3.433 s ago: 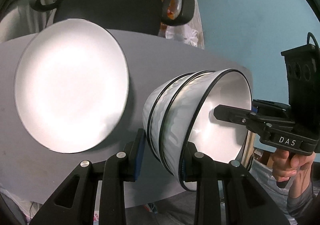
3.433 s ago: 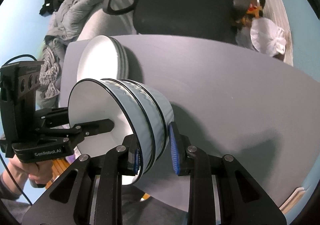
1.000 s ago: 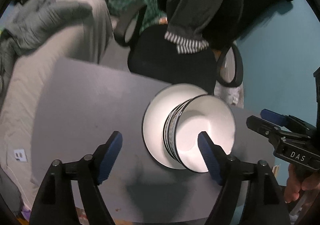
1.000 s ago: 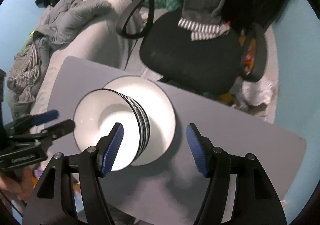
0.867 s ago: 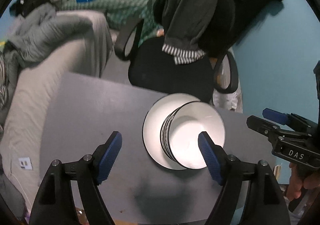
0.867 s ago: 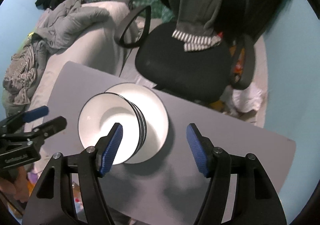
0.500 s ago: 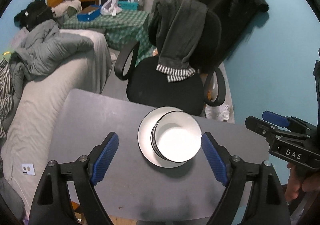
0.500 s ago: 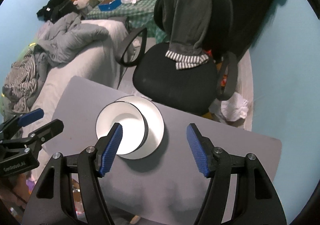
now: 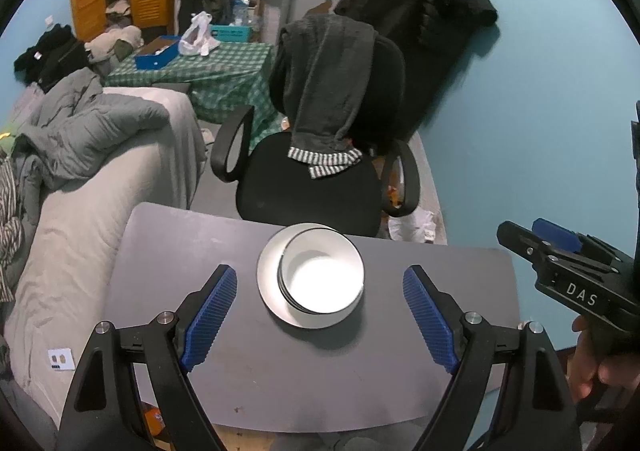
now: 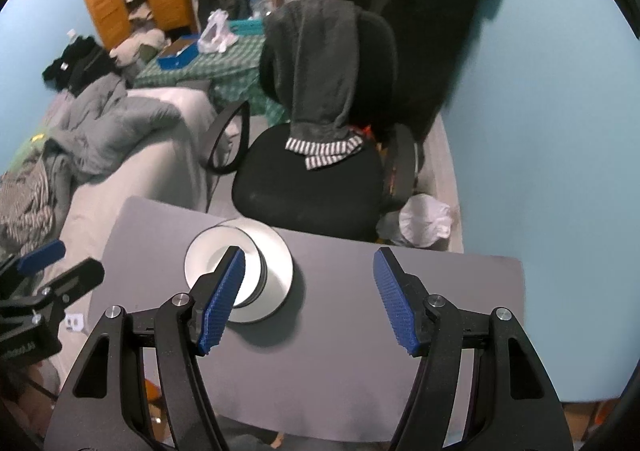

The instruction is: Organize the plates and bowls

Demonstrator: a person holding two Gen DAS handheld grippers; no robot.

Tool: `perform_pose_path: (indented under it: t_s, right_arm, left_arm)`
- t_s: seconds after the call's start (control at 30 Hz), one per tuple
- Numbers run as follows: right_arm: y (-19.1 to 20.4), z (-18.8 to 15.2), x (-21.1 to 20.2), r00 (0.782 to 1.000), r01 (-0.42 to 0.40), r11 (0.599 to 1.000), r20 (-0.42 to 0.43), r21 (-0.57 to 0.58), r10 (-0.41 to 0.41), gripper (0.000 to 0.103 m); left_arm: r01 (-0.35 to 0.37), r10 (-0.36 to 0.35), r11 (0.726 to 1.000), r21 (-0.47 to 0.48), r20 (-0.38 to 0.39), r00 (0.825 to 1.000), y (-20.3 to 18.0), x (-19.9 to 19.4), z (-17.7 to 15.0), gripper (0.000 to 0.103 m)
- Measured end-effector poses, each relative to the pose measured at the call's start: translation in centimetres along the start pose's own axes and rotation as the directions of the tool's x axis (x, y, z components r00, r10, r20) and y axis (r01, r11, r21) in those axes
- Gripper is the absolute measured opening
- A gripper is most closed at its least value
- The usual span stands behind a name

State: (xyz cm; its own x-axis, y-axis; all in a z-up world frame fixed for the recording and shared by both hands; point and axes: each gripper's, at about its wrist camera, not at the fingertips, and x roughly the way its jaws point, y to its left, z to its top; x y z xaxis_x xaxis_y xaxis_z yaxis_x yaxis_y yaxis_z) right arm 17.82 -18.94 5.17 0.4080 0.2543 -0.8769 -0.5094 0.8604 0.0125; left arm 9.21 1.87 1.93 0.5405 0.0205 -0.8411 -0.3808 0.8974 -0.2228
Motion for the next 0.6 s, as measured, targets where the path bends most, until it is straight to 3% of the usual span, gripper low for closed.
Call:
perform_pose_path:
  t_s: [0.13, 0.6]
  right_arm:
    - [0.5, -0.6, -0.8, 1.000, 0.015, 1.000, 0.010, -0.008, -0.015, 0.066]
    - [1.3, -1.2, -2.0, 0.999, 0.020, 1.000, 0.029, 0.007, -0.020, 0.066]
  left_arm:
    - [0.019, -0.019, 1.000, 0.019, -0.022, 1.000, -0.3, 0.0, -0.3, 0.086]
    - [0.044, -0.044, 0.999, 0.022, 0.007, 0.999, 0.2, -1.1, -0.7, 0.086]
